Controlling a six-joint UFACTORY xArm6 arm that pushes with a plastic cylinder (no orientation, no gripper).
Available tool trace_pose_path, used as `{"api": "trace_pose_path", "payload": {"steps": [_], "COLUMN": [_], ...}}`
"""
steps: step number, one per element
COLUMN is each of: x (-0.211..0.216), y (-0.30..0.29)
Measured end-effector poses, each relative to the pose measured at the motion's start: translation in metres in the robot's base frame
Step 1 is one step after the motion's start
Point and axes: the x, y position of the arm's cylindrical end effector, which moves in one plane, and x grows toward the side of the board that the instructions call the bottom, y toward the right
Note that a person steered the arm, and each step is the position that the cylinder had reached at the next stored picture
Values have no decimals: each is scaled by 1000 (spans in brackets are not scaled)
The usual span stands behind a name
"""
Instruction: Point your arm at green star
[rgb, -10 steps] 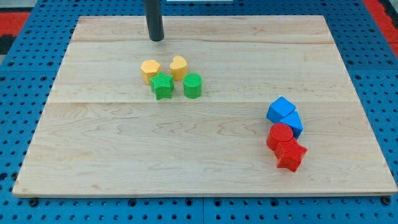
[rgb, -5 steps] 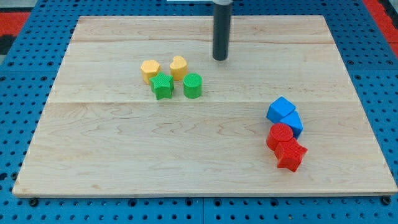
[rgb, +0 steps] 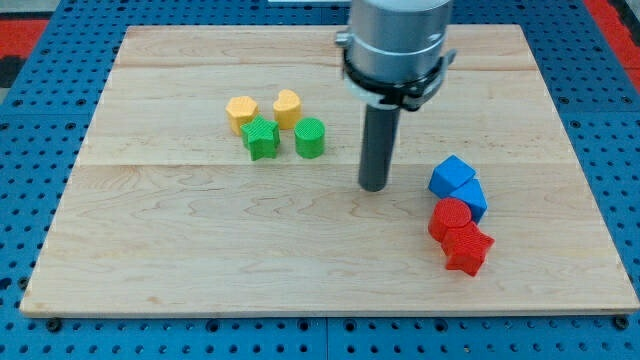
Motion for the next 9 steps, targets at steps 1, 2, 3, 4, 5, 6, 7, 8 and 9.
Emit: {"api": "trace_pose_path", "payload": {"steps": [1,2,3,4,5,6,7,8,9], "x": [5,5,5,0,-16,-31,-44,-57,-67], "y": [-43,-88,-130,-155,-155,-155,-155,-155,-156]}}
